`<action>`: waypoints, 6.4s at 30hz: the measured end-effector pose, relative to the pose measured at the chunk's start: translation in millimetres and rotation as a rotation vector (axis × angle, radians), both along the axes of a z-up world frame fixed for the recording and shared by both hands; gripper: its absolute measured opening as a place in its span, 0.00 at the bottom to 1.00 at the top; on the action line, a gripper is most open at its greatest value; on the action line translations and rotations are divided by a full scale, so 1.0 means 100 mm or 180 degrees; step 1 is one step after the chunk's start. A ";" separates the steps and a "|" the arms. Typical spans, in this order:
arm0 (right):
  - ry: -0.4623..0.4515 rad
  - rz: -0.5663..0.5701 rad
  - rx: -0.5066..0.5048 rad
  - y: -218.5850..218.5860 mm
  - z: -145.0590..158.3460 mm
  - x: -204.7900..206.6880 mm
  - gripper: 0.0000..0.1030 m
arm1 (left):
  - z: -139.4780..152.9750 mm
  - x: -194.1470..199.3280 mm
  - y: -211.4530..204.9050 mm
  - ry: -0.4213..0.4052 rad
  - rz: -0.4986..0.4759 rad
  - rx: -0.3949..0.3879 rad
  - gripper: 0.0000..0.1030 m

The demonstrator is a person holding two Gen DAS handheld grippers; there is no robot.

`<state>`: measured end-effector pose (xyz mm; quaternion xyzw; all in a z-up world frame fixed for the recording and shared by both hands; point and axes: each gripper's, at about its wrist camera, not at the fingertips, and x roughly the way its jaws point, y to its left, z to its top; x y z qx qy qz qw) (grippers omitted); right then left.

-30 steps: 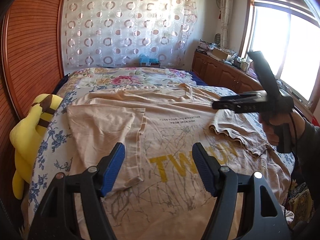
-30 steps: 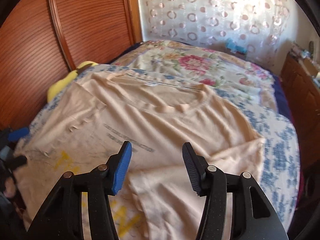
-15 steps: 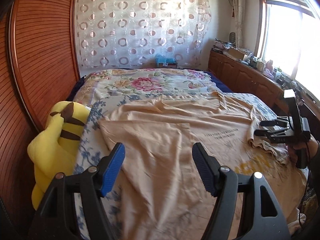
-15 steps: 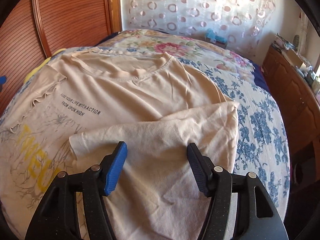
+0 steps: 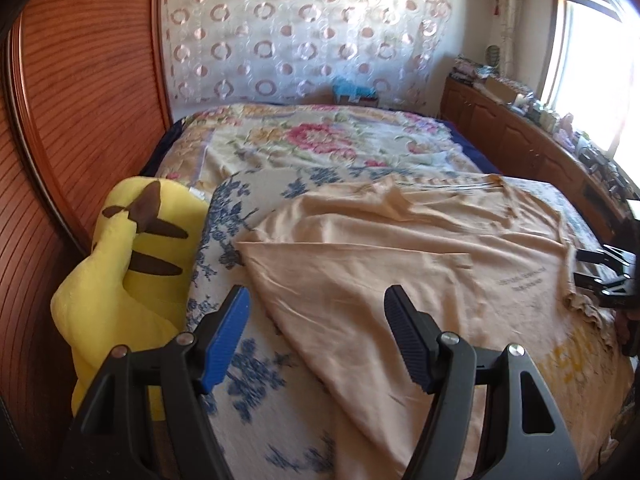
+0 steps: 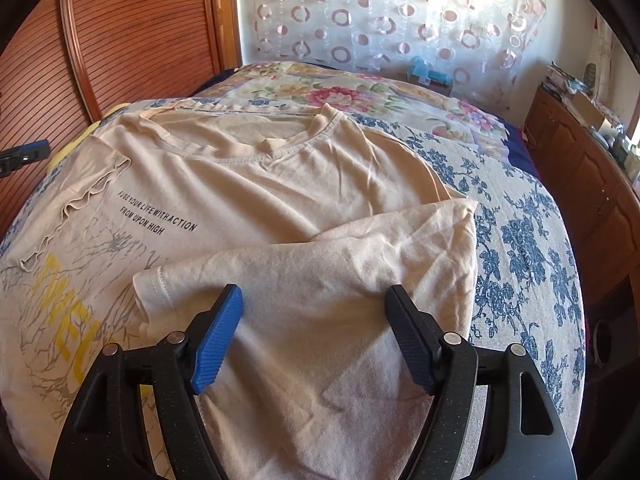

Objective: Fold small clothes

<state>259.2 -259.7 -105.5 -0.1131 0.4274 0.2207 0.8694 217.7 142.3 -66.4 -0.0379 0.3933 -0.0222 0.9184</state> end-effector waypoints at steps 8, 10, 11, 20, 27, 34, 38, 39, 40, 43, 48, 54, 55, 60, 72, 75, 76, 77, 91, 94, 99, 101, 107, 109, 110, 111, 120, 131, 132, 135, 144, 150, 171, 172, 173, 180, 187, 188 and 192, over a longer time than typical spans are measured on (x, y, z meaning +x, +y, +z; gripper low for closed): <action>0.0002 -0.0023 -0.0002 0.00 0.00 0.02 0.76 | -0.23 0.37 0.26 0.0242 0.0134 -0.0099 0.68; 0.0001 -0.0024 -0.0003 0.00 0.00 0.02 0.76 | -0.25 0.42 0.29 0.0271 0.0146 -0.0114 0.68; 0.0000 -0.0022 -0.0004 -0.01 0.00 0.02 0.76 | -0.26 0.44 0.30 0.0285 0.0146 -0.0117 0.68; 0.0000 -0.0022 -0.0005 0.00 0.00 0.02 0.77 | -0.32 0.59 0.30 0.0349 0.0092 -0.0051 0.68; 0.0001 -0.0022 -0.0003 0.00 0.00 0.02 0.77 | -0.31 0.60 0.25 0.0294 0.0000 -0.0055 0.54; -0.0001 -0.0022 -0.0006 0.00 0.00 0.02 0.77 | -0.28 0.62 0.18 0.0299 -0.0077 -0.0088 0.37; -0.0002 -0.0023 -0.0006 0.00 0.00 0.02 0.77 | -0.28 0.64 0.18 0.0307 -0.0060 -0.0087 0.37; -0.0001 -0.0027 -0.0004 0.00 -0.01 0.02 0.77 | -0.27 0.64 0.18 0.0302 -0.0060 -0.0092 0.37; -0.0005 -0.0026 -0.0009 0.00 -0.01 0.02 0.77 | -0.28 0.63 0.18 0.0298 -0.0065 -0.0094 0.37; 0.0008 -0.0031 0.0011 -0.01 -0.01 0.02 0.77 | -0.28 0.63 0.17 0.0252 -0.0082 -0.0054 0.27; 0.0049 -0.0053 0.0178 -0.11 0.06 0.07 0.77 | -0.30 0.63 0.26 0.0217 -0.0048 -0.0051 0.12; -0.0124 -0.0260 0.0206 -0.39 0.26 0.21 0.77 | -0.25 0.58 0.27 0.0111 -0.0059 -0.0097 0.00; -0.0135 -0.0293 0.0184 -0.45 0.27 0.26 0.77 | -0.23 0.57 0.26 0.0079 -0.0072 -0.0110 0.00; -0.0056 -0.0504 0.0104 -0.69 0.21 0.51 0.73 | -0.02 0.47 0.14 -0.0124 -0.0159 -0.0103 0.00; 0.0072 -0.0348 0.0126 -0.62 0.10 0.80 0.20 | 0.37 0.15 -0.21 -0.0403 -0.0472 -0.0223 0.00; 0.0073 -0.0207 0.0095 -0.52 0.11 0.76 0.04 | 0.41 0.01 -0.30 -0.0454 -0.0529 -0.0228 0.00; 0.0043 -0.0191 0.0103 -0.49 0.13 0.74 0.03 | 0.44 -0.07 -0.33 -0.0516 -0.0531 -0.0216 0.00; 0.0019 -0.0175 0.0117 -0.47 0.16 0.71 0.03 | 0.49 -0.15 -0.35 -0.0597 -0.0528 -0.0199 0.00; -0.0690 0.0000 0.0533 -0.52 1.12 -0.56 0.03 | 0.92 -1.38 -0.24 -0.1016 -0.0432 -0.0287 0.00; -0.0749 0.0003 0.0551 -0.63 1.21 -0.91 0.03 | 0.93 -1.72 -0.12 -0.1075 -0.0336 -0.0304 0.00; -0.0758 -0.0046 0.0581 -0.92 1.27 -1.51 0.03 | 0.79 -2.30 0.14 -0.1041 -0.0091 -0.0358 0.00; -0.0700 -0.0073 0.0559 -1.05 1.22 -1.76 0.03 | 0.66 -2.50 0.22 -0.0975 0.0003 -0.0322 0.00; -0.0364 -0.0145 0.0484 -1.26 0.89 -2.25 0.03 | 0.28 -2.60 0.27 -0.0646 -0.0080 -0.0340 0.01; -0.0163 -0.0162 0.0528 -1.28 0.69 -2.28 0.03 | 0.17 -2.54 0.24 -0.0563 -0.0073 -0.0265 0.03; -0.0087 -0.0193 0.0530 -1.28 0.59 -2.28 0.03 | 0.15 -2.52 0.23 -0.0544 -0.0076 -0.0268 0.04; -0.0038 -0.0229 0.0512 -1.28 0.52 -2.27 0.03 | 0.14 -2.50 0.22 -0.0530 -0.0075 -0.0262 0.05; -0.0146 -0.0289 0.0359 -1.28 0.53 -2.22 0.49 | 0.34 -2.42 0.12 -0.0597 -0.0162 -0.0107 0.29; -0.0243 -0.0120 0.0319 -1.06 0.51 -1.65 0.62 | -0.04 -1.62 0.00 0.0067 -0.0361 -0.0093 0.32; -0.0195 -0.0111 0.0292 -1.01 0.45 -1.57 0.63 | -0.10 -1.55 0.00 0.0148 -0.0352 -0.0090 0.32; -0.0080 -0.0067 0.0236 -0.89 0.26 -1.42 0.63 | -0.23 -1.45 0.00 0.0303 -0.0391 -0.0192 0.32; 0.0052 -0.0115 0.0154 -0.86 0.03 -1.24 0.64 | -0.32 -1.51 -0.02 0.0315 -0.0477 -0.0300 0.34; -0.0020 -0.0137 0.0180 -0.86 0.01 -1.27 0.65 | -0.34 -1.55 -0.05 0.0203 -0.0456 -0.0224 0.34; -0.0098 -0.0162 0.0223 -0.87 -0.01 -1.30 0.66 | -0.13 -1.63 -0.16 0.0025 -0.0549 -0.0358 0.34; -0.0098 -0.0162 0.0224 -0.87 -0.01 -1.30 0.66 | -0.17 -1.59 -0.16 0.0090 -0.0494 -0.0292 0.34; -0.0098 -0.0163 0.0224 -0.87 -0.01 -1.30 0.66 | -0.20 -1.56 -0.16 0.0135 -0.0465 -0.0269 0.34; -0.0099 -0.0163 0.0222 -0.87 -0.01 -1.30 0.66 | -0.33 -1.52 -0.20 0.0234 -0.0460 -0.0190 0.37; -0.0046 -0.0107 0.0217 -0.84 0.01 -1.31 0.47 | -0.33 -1.45 -0.17 0.0220 -0.0402 -0.0269 0.39; -0.0031 -0.0065 0.0222 -0.82 0.02 -1.33 0.40 | -0.33 -1.45 -0.18 0.0226 -0.0398 -0.0269 0.39; 0.0060 0.0089 0.0263 -0.76 0.05 -1.37 0.08 | -0.33 -1.48 -0.19 0.0240 -0.0547 -0.0479 0.13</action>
